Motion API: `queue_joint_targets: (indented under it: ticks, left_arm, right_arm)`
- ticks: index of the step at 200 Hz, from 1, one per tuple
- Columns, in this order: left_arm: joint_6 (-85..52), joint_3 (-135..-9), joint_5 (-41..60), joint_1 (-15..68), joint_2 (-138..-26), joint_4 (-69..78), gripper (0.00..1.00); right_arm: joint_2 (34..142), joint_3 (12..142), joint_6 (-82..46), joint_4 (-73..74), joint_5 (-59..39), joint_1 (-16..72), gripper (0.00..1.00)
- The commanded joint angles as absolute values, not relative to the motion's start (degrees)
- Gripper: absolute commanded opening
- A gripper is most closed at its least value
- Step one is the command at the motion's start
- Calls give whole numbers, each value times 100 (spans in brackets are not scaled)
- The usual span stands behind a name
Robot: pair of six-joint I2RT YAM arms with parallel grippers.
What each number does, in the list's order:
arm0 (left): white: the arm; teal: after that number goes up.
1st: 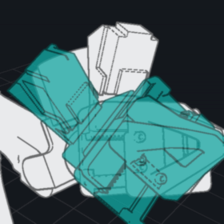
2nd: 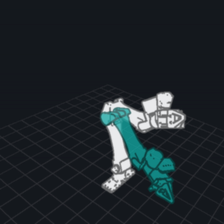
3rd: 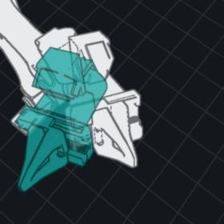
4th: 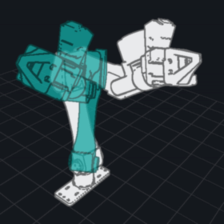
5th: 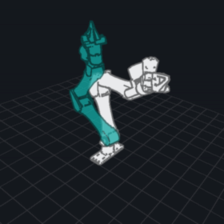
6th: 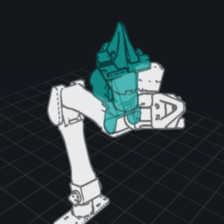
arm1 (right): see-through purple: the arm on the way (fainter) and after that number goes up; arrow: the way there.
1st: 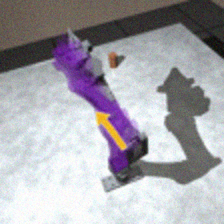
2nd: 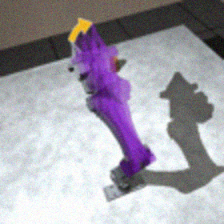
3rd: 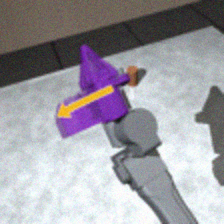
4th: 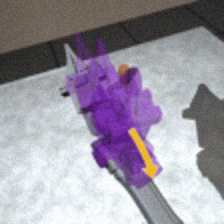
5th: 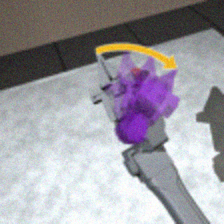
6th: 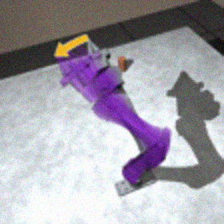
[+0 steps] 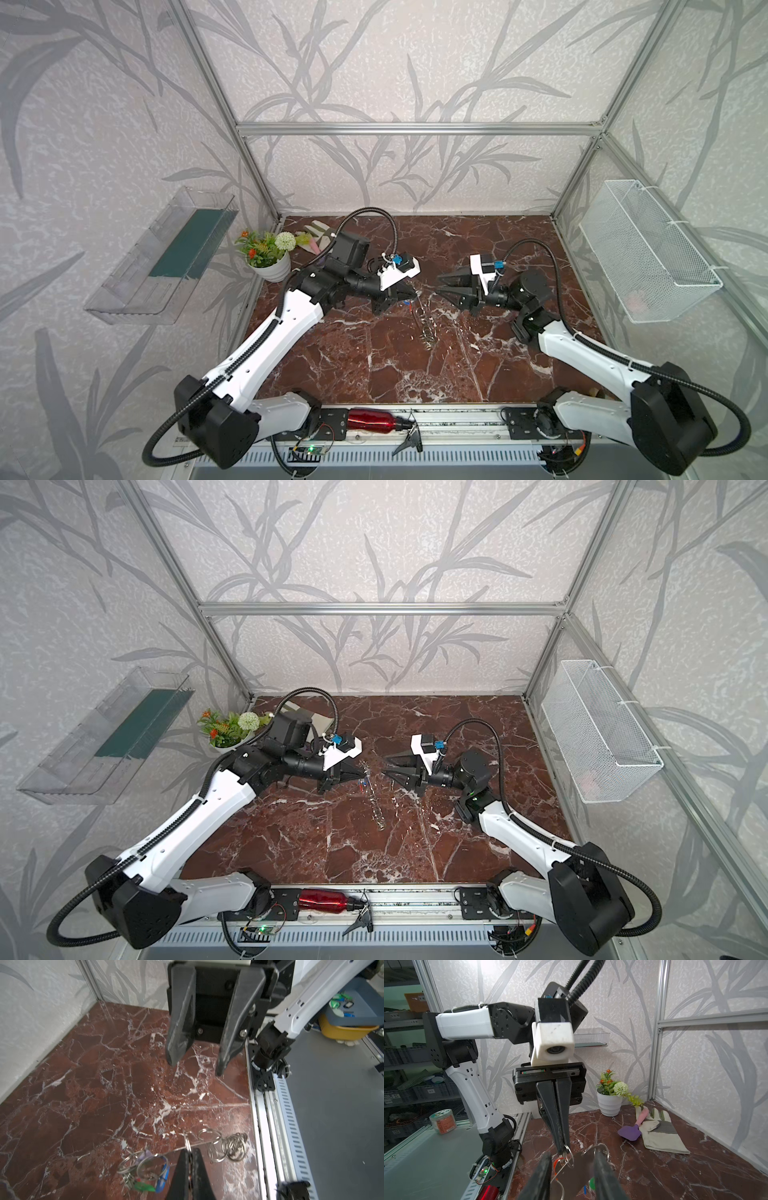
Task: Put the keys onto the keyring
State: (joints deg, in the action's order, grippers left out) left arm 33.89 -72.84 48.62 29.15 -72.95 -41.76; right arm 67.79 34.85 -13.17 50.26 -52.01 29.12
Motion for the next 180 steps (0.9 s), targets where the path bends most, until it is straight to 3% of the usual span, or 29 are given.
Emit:
queue_joint_targets:
  ticks: [1,126,180]
  left_arm:
    - [4305,-7866,4759,2960,-7493,-5534,0]
    - [4954,-9860,4568,3177,-8904,-7180,0]
    - [5071,-10291,4593,3260,-9160,-7439,0]
  right_arm:
    - [6696,3536,-934,4543,-5176,2903,36]
    - [7368,3920,-828,4652,-5492,3300,36]
    - [7540,4008,-771,4620,-5534,3341,30]
